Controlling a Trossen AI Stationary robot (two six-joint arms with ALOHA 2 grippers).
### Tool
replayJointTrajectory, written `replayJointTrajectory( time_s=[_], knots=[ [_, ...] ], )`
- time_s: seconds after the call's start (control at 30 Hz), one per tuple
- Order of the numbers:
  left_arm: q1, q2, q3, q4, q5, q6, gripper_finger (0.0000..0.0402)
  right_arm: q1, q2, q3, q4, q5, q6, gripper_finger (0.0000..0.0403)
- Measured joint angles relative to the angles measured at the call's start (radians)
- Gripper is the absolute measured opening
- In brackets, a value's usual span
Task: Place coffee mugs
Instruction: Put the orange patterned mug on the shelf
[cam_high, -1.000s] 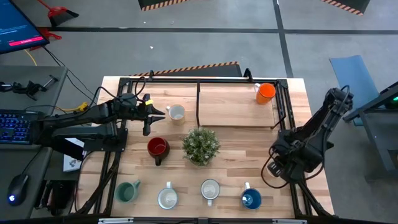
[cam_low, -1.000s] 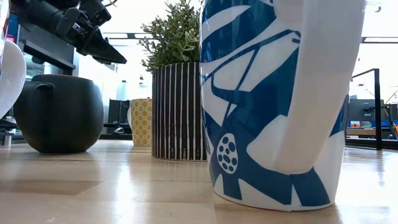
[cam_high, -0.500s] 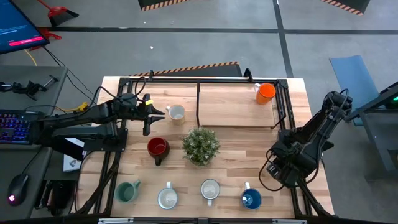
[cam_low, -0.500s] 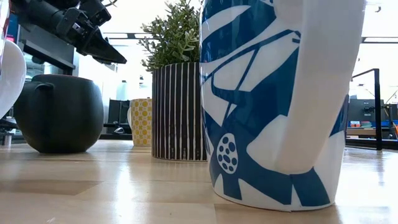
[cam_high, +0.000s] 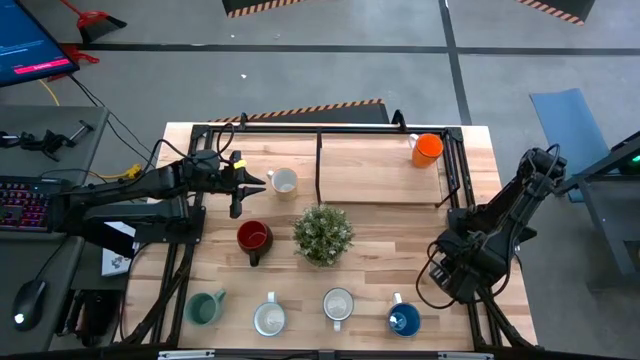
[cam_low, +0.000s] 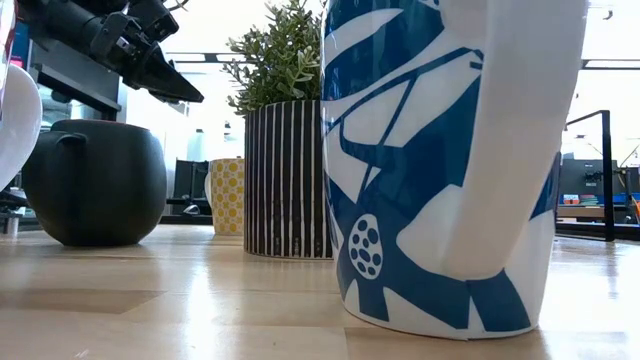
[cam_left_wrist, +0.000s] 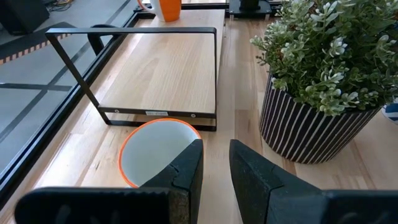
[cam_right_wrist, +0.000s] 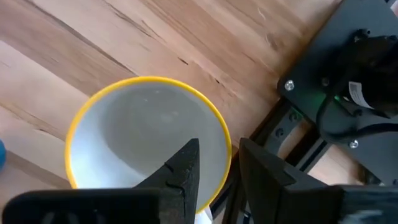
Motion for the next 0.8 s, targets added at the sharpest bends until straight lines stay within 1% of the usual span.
replayJointTrajectory(
  time_s=[0.13,0.47,0.7,0.8],
  knots=[
    [0.0,0.0,0.0,0.0,0.0,0.0,0.0069,0.0,0.0,0.0,0.0,0.015,0.027,0.0092],
    [0.0,0.0,0.0,0.0,0.0,0.0,0.0069,0.0,0.0,0.0,0.011,0.012,0.088,0.0092],
    [0.0,0.0,0.0,0.0,0.0,0.0,0.0069,0.0,0.0,0.0,0.018,-0.049,0.164,0.0092],
    [0.0,0.0,0.0,0.0,0.0,0.0,0.0069,0.0,0.0,0.0,0.029,-0.058,0.204,0.0092]
  ],
)
